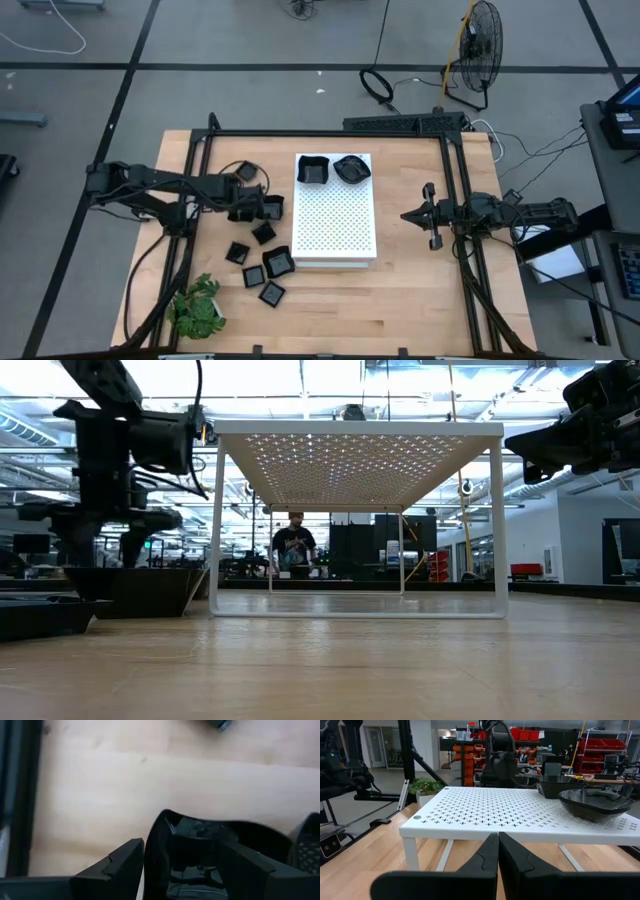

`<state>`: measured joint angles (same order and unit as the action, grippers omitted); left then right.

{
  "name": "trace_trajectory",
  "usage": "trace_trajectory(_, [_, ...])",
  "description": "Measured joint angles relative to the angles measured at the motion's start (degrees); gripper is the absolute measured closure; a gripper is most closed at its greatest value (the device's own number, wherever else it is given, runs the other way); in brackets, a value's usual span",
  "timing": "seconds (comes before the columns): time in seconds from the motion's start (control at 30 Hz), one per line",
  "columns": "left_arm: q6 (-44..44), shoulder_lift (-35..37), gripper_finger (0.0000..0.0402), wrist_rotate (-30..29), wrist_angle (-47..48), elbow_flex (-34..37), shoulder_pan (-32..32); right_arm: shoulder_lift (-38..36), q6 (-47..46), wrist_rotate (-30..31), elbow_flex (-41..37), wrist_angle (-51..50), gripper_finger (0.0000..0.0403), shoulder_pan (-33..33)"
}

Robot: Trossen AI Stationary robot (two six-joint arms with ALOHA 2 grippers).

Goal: Pick & Place Mini shaped plates
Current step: Stack the black distorted square plate on top of the other black distorted square plates on the shelf

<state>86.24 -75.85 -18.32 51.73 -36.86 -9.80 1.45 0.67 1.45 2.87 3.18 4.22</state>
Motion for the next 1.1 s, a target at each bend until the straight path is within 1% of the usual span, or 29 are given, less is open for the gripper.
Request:
trace_trajectory(0.1, [-4.34,0.00,0.0165,0.45,-1.90,0.00,-2.46,0.00,0.00,0.00,-0.01,-0.02,0.0403,-0.01])
trace_trajectory(0.27, [-6.26,0.00,0.0165,1.66,-2.44,0.02,-5.47,0.00,0.00,0.00,-0.01,0.00,0.0403,-0.01])
trace_trajectory(0.43, [-14.28,0.00,0.0165,1.68,-7.40,0.02,-6.45,0.00,0.00,0.00,-0.02,-0.02,0.0403,-0.01])
trace_trajectory(0.5, [-16.46,0.00,0.0165,1.34,-7.48,0.02,-7.02,0.00,0.00,0.00,0.00,0.00,0.0403,0.00])
trace_trajectory(0.63, [-19.95,0.00,0.0165,-1.75,-7.12,0.02,-9.00,0.01,0.00,0.00,-0.01,0.00,0.0403,-0.01])
trace_trajectory(0.77, [-23.28,0.00,0.0165,-1.00,-8.12,0.02,-10.52,0.00,0.01,0.00,-0.02,0.00,0.0403,-0.01])
trace_trajectory(0.83, [-23.76,0.00,0.0165,0.29,-8.14,0.02,-10.56,0.00,0.02,0.00,-0.02,-0.02,0.0403,-0.01])
trace_trajectory(0.93, [-21.75,0.00,0.0165,2.11,-7.17,0.02,-9.65,0.01,0.01,-0.01,-0.02,-0.02,0.0403,-0.01])
trace_trajectory(1.1, [-20.49,0.00,0.0165,0.69,-4.30,0.02,-6.96,0.00,0.00,0.00,-0.01,0.00,0.0403,0.01])
